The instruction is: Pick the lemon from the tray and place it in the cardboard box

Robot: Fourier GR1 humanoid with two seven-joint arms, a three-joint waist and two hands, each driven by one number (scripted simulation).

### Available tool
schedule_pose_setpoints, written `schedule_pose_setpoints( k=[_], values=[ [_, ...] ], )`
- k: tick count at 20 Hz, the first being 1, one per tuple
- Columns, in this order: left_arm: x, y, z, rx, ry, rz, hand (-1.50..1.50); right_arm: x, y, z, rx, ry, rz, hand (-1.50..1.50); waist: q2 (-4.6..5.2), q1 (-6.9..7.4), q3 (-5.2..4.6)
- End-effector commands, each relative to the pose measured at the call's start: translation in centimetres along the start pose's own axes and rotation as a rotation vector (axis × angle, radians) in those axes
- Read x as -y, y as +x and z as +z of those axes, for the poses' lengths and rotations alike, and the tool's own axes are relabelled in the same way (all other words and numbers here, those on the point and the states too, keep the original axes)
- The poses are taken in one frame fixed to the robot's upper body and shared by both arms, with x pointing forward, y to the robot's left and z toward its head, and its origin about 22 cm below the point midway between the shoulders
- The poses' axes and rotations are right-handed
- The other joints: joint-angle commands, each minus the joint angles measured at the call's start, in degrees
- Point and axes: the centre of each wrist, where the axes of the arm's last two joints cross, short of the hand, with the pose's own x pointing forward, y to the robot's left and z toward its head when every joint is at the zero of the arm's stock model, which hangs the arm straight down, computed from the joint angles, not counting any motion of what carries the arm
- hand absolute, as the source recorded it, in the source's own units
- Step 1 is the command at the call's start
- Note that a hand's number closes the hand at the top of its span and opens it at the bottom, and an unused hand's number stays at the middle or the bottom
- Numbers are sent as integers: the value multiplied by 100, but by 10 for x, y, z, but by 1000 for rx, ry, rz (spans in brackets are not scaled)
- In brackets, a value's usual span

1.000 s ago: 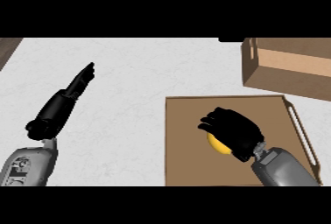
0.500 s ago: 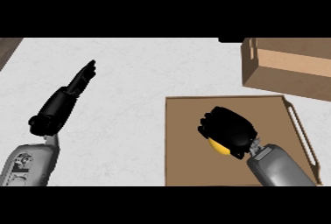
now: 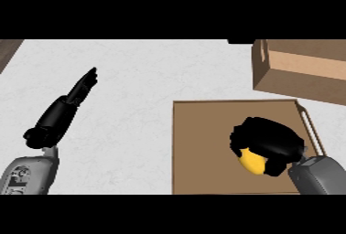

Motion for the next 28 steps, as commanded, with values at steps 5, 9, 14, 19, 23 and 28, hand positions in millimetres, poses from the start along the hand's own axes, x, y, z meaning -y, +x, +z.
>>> schedule_pose_setpoints(
  k=[5, 9, 14, 19, 23, 28],
  values=[
    [-3, -4, 7, -9, 7, 0, 0, 59, -1, 48, 114, -240, 95, 150, -6, -45, -1],
    [-4, 14, 11, 5, 0, 1, 0, 99, 10, 89, 87, -327, 49, 150, -27, -46, 0],
    [0, 18, -8, -9, 9, -4, 0, 120, -9, 102, -139, -562, -121, 150, -14, -84, -6],
    [-3, 5, 3, 6, -19, -15, 0, 153, -48, 116, -367, -663, -212, 150, 22, 74, -5],
    [15, 15, -1, 17, -17, 1, 0, 189, -70, 112, -459, -715, -256, 150, 18, 129, -3],
    [-8, 7, -1, 23, -2, -5, 0, 199, -110, 117, -552, -693, -196, 150, 43, 144, 0]
  ],
)
